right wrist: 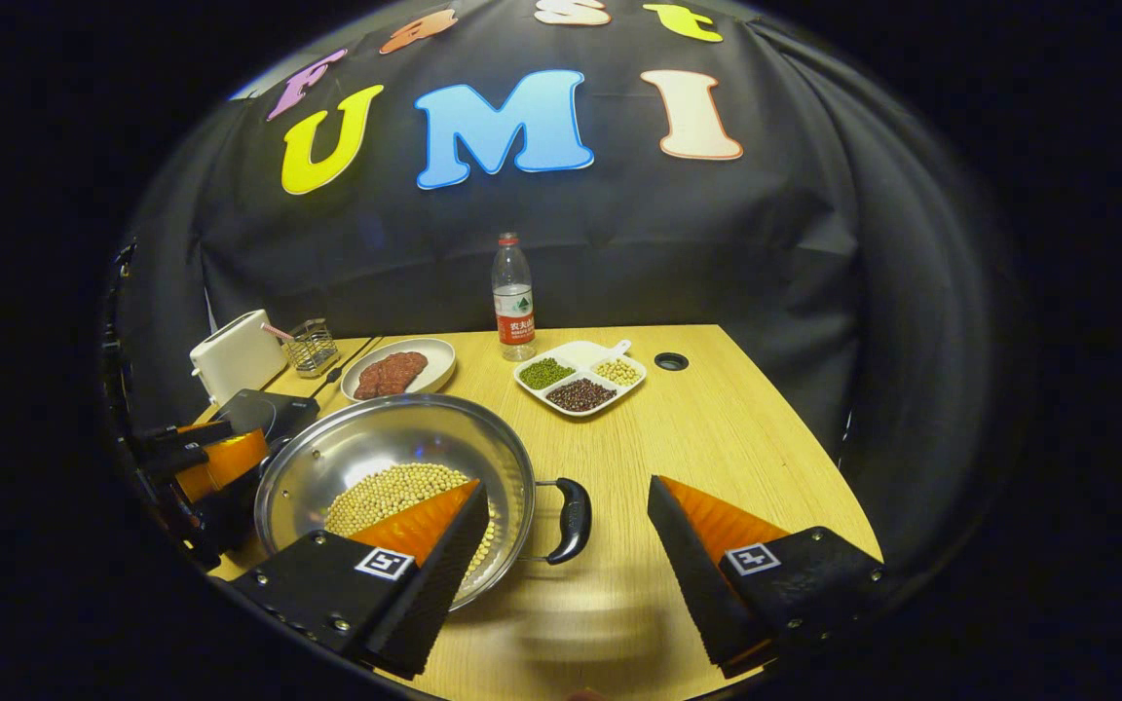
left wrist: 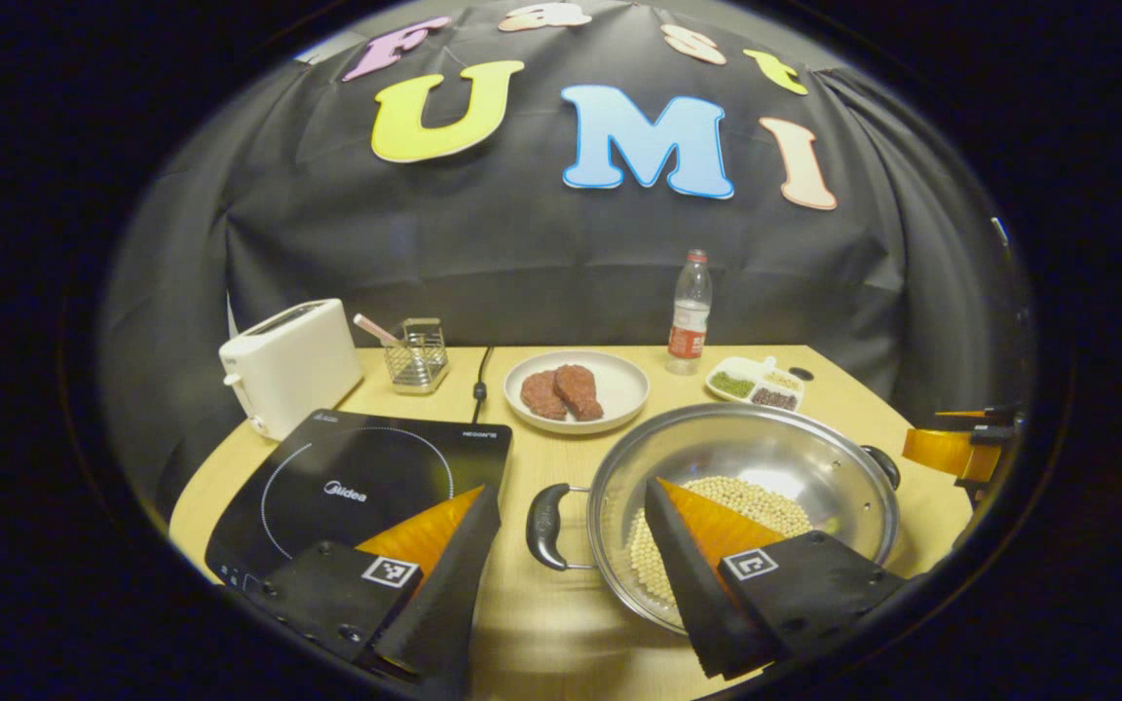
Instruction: First push the handle of the pot to place it horizontally, then grasp the pot with both hands and set it on the induction cooktop.
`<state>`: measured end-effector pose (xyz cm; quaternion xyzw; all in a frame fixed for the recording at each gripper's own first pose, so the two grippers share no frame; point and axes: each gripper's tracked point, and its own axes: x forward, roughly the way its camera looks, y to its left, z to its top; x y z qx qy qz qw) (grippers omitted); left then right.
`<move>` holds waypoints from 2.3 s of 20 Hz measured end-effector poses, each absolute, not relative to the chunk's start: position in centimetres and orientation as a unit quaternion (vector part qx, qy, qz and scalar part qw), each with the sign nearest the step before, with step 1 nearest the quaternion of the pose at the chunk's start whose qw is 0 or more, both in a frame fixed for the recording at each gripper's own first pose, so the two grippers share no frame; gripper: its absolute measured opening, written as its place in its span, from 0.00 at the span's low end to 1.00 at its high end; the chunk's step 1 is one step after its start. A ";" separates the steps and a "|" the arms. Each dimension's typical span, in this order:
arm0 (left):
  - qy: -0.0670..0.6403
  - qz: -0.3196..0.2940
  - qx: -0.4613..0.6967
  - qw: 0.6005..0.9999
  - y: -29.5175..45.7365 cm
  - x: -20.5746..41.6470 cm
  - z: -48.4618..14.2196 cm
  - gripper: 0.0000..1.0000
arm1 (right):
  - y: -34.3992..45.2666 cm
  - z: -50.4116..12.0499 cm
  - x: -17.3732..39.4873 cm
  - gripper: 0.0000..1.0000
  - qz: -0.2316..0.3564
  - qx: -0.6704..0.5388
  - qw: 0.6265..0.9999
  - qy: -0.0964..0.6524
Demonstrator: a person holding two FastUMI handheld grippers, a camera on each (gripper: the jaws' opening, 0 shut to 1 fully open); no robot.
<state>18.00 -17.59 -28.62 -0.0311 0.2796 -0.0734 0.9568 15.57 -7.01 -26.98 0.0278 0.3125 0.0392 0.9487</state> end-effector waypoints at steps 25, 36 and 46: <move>0.385 -0.042 -0.048 0.921 -18.8 20.3 -37.5 0.82 | -5.5 -35.1 17.4 0.59 0.031 0.048 0.908 0.415; 0.371 -0.040 -0.082 0.924 -18.3 20.1 -35.9 0.62 | -4.9 -33.8 16.6 0.48 0.018 0.036 0.908 0.417; 0.346 -0.073 -0.075 0.932 -12.1 20.9 -31.8 0.62 | 0.6 -29.0 14.3 0.48 -0.013 0.053 0.916 0.398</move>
